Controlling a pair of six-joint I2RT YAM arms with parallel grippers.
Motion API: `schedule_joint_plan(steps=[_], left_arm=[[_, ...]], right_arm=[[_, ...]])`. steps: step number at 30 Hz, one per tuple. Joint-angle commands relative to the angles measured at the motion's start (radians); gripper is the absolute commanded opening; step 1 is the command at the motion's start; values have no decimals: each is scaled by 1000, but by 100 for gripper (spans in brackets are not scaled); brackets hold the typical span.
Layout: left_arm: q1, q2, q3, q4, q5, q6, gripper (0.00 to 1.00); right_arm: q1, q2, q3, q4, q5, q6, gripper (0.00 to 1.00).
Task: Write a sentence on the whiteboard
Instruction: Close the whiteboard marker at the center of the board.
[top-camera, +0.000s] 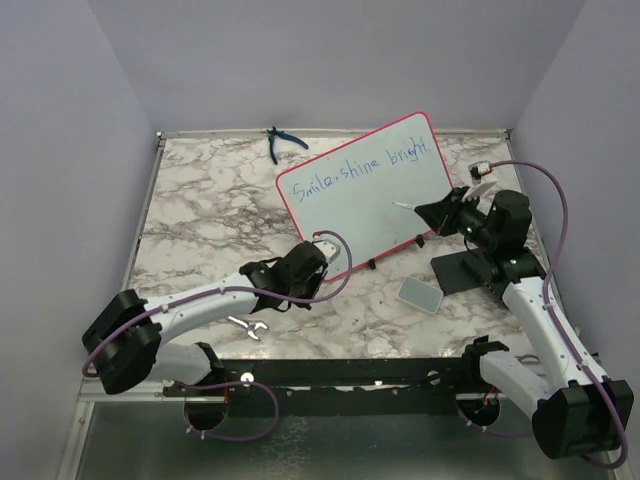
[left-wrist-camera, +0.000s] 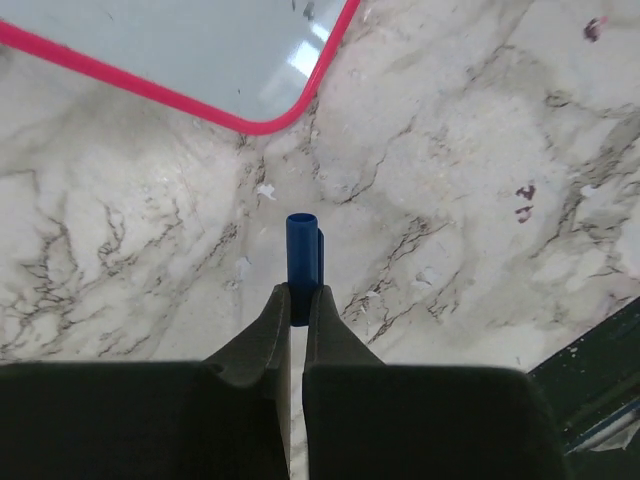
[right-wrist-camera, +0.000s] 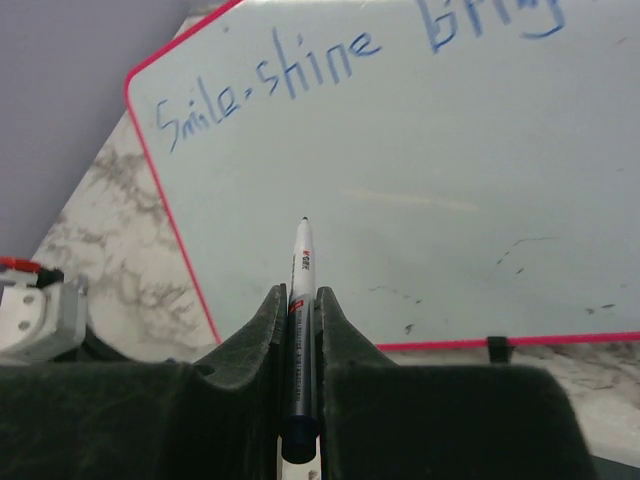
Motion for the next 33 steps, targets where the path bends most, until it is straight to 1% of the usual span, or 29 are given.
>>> schedule_joint_plan(steps=[1, 5, 8, 11, 13, 16, 18, 21, 26, 30, 33], left_arm=[[-10, -140, 31, 60, 15, 172, 0], [-9, -220, -19, 140, 26, 315, 0], [-10, -267, -40, 170, 72, 338, 0], [-15, -319, -55, 172, 106, 349, 0], [-24, -364, -67, 175, 127, 364, 0], [-47, -426, -85, 186, 146, 385, 0], [-60, -439, -93, 188, 168, 397, 0], [-88, -423, -94, 190, 188, 406, 0], [-165, -376, -92, 190, 180, 413, 0], [-197, -371, -94, 190, 171, 412, 0], [-206, -367, -96, 191, 167, 411, 0]], right_arm=[[-6, 35, 65, -183, -305, 27, 0], [-6, 48, 95, -242, -417, 54, 1], [-6, 72, 132, -281, -528, 82, 1], [-5, 102, 140, -264, -704, 123, 1], [-5, 123, 153, -300, -768, 120, 1], [-2, 151, 193, -438, -774, 38, 1], [4, 169, 190, -453, -796, 46, 1], [16, 189, 199, -513, -777, 11, 1], [39, 213, 202, -550, -775, -6, 1], [69, 250, 208, -609, -732, -41, 1], [98, 270, 213, -621, -734, -47, 1]])
